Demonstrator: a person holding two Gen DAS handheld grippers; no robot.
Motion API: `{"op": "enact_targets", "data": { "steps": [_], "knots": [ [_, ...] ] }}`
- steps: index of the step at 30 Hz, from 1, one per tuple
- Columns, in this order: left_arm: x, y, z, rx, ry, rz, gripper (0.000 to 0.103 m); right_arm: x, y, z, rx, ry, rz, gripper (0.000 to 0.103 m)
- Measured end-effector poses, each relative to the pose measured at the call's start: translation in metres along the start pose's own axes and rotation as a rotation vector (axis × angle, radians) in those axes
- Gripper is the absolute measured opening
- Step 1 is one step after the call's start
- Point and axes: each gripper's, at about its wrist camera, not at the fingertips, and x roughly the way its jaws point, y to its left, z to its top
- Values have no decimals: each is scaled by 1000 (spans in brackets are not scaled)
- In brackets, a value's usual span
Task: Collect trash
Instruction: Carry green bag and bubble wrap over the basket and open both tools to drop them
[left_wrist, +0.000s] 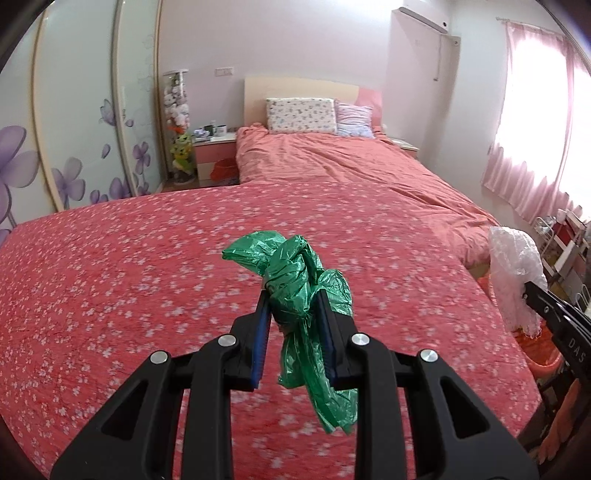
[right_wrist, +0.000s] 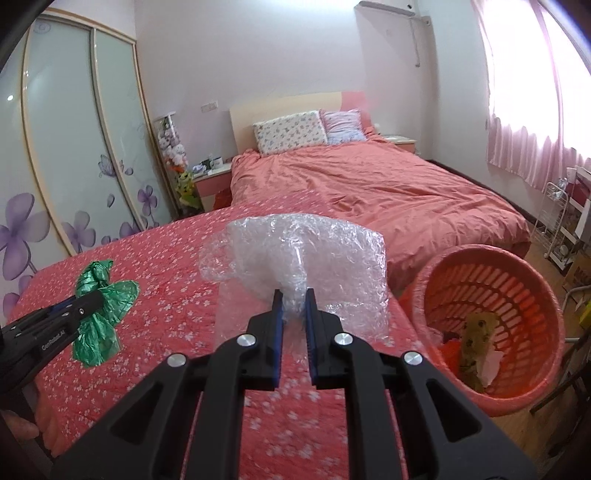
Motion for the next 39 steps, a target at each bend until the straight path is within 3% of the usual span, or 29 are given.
{"op": "enact_targets", "data": {
  "steps": [13, 39],
  "knots": [
    [-6, -68, -3, 71, -2, -144, 25, -50, -59, -8, 37, -117, -122, 12],
    [17, -216, -8, 200, 23, -431, 25, -55, -183, -24, 231, -143, -275, 13]
  ]
}}
